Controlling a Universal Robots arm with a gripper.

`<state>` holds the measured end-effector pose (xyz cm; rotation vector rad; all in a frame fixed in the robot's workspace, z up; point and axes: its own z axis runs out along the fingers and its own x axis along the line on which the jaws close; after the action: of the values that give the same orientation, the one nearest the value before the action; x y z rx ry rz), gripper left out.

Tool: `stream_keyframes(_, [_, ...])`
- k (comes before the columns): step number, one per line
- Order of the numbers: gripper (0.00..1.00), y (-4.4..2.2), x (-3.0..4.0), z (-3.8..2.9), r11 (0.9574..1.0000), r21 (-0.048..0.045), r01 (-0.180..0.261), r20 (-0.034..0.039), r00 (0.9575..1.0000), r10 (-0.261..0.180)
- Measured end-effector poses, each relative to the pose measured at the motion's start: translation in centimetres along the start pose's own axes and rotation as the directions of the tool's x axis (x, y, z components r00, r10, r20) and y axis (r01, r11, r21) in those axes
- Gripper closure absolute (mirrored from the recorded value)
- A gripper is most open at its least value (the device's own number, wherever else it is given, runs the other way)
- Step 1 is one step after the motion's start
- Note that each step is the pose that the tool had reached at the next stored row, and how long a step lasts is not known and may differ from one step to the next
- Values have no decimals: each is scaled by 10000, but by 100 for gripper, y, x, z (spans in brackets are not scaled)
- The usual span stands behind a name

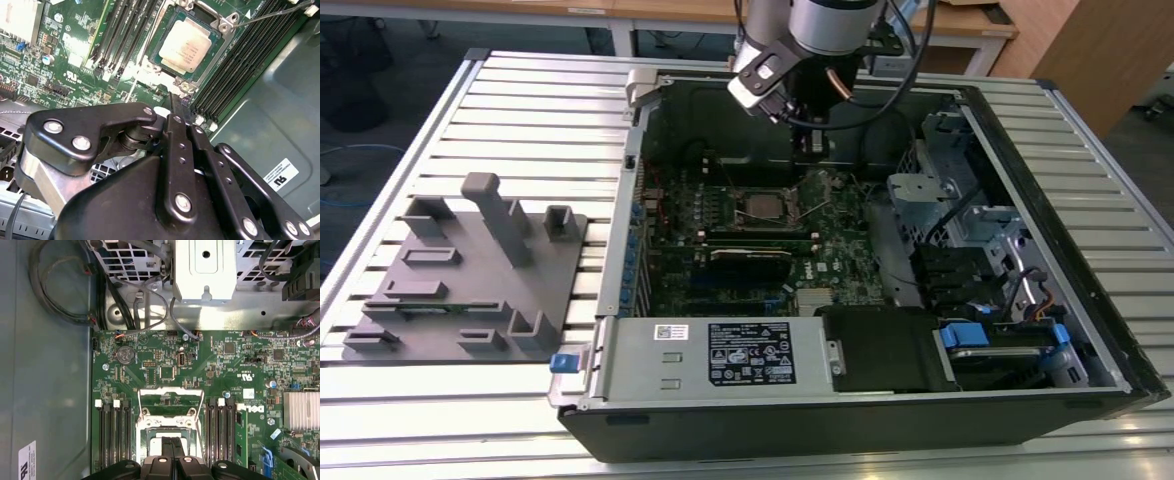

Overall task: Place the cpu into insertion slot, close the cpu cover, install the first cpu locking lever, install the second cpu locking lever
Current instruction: 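Close the cpu cover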

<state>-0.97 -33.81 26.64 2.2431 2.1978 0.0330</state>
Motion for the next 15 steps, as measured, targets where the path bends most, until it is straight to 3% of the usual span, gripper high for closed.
stream_keyframes(7, [90,56,2,2,10000,0,0,0,10000,0])
stream_keyframes(15, [90,72,3,3,10000,0,0,0,10000,0])
